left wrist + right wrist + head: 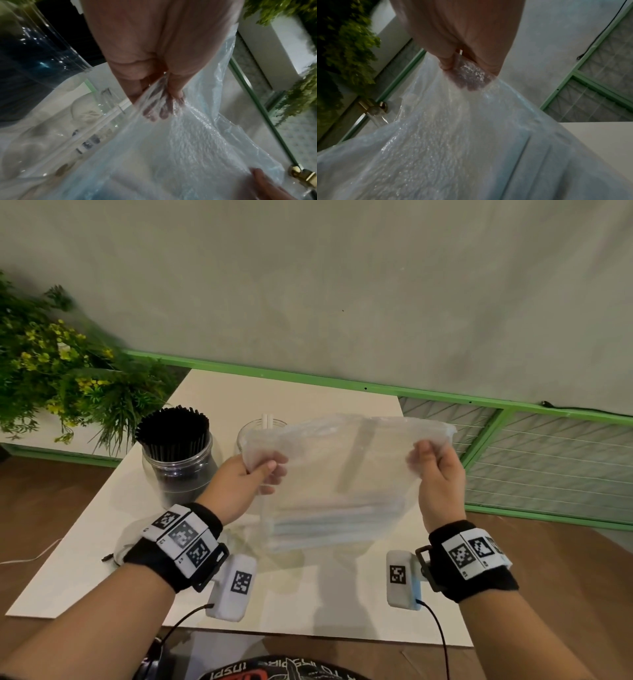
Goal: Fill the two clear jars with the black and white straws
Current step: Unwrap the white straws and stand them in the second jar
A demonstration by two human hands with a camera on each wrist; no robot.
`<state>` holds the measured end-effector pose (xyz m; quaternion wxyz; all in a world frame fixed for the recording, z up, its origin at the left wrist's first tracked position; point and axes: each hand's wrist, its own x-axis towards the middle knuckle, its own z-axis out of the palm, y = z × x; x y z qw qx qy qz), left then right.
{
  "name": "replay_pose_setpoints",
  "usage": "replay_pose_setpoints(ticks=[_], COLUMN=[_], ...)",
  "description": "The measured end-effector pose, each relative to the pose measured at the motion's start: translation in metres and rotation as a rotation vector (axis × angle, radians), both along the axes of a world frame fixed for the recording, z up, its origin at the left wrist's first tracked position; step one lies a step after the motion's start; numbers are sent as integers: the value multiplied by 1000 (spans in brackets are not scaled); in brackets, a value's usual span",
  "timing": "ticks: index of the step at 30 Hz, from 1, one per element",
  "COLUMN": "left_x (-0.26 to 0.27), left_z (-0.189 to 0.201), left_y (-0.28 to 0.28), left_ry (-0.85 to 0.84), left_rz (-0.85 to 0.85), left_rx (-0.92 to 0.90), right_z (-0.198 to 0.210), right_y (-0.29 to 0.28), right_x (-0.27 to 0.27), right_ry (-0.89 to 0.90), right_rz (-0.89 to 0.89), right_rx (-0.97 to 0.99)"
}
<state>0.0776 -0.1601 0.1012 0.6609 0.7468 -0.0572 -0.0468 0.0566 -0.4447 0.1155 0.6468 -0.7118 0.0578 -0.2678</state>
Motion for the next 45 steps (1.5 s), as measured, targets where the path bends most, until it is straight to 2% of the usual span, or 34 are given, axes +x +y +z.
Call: replay_pose_setpoints(ticks=[2,5,7,11,12,16,21,22,24,26,31,34,36,38,41,43,45], left_x=[2,7,8,6,6,7,12,13,11,9,10,10,8,6,1,-3,-7], left_z=[-3,-20,-24,-12,-11,-17,-1,-3,-14,-24,-12,-2,2,6,16,23,26], left_y=[4,18,22,24,24,15,10,11,11,11,7,3,0,-1,-8,-15,-23], left_ry=[-23,39,83,-47,-53,15,-152,-138,-8,97,37,-8,4,24,-1,-37,-61], left_rz=[46,77,119,229,233,195,273,261,186,148,182,131,79,11,-50,-57,-74], left_rx=[25,306,312,136,124,245,138,179,331,381,187,139,112,99,60,-7,-40], right_z=[-3,-19,-19,-1,-1,-14,-5,-7,-17,-22,-2,11,22,25,11,-10,-31], right_y=[-6,-11,-9,0,0,-6,-14,-16,-18,-19,-11,7,28,48,69,78,88], right_x=[2,7,6,2,2,8,8,8,9,10,9,4,-2,-2,6,9,8], right_ry=[13,237,220,-78,-72,148,-49,-9,204,329,201,3,-168,-200,133,358,496], right_rz=[-28,-93,-162,-244,-246,-208,-232,-232,-188,-159,-196,-181,-105,49,242,331,413], right_rx=[-57,-373,-476,-373,-363,-448,-321,-323,-379,-427,-331,-313,-449,-754,-1182,-1306,-1358])
